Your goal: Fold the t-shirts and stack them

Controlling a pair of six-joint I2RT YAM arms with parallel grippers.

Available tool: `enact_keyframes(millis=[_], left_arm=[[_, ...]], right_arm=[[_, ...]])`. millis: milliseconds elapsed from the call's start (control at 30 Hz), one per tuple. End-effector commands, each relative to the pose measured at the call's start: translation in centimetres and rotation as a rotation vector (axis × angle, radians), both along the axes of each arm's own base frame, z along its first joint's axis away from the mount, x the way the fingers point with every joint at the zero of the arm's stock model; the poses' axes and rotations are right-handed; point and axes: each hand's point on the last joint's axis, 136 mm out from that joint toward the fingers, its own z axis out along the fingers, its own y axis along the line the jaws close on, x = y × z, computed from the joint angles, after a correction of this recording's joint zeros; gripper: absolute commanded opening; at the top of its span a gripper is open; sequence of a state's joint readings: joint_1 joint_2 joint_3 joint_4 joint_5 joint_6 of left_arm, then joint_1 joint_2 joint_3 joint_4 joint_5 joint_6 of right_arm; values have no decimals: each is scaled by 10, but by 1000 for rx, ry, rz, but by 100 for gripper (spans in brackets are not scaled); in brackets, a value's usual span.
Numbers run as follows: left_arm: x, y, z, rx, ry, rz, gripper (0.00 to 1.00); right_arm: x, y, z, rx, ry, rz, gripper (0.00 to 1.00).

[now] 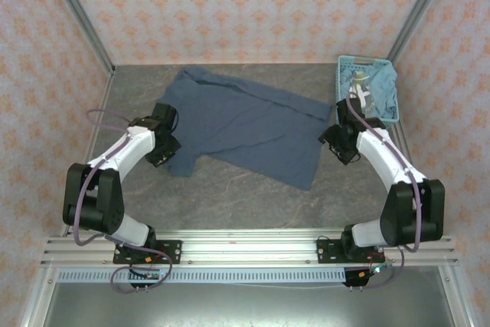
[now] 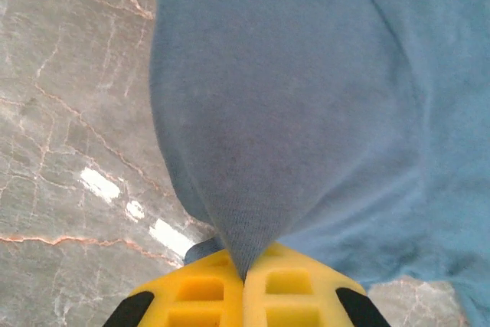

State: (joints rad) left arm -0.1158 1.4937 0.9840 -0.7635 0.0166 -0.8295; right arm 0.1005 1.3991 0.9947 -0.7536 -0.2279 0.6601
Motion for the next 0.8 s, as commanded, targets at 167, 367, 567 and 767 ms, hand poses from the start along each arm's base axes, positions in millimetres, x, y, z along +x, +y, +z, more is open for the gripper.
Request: enact_keyframes(millis=[167, 367, 567, 767], left_arm=[[-16, -10, -3, -63, 5, -20, 0], [-24, -13, -4, -78, 10, -39, 0], [-26, -13, -6, -80, 15, -46, 0], [-25, -14, -7, -87, 8, -44, 0]], right_arm=[[-51, 42, -30, 92, 134, -5, 70], [-85, 71, -49, 133, 191, 39, 70], [-81, 82, -67, 171, 206, 35, 63], [-82, 94, -79, 172, 241, 46, 59]])
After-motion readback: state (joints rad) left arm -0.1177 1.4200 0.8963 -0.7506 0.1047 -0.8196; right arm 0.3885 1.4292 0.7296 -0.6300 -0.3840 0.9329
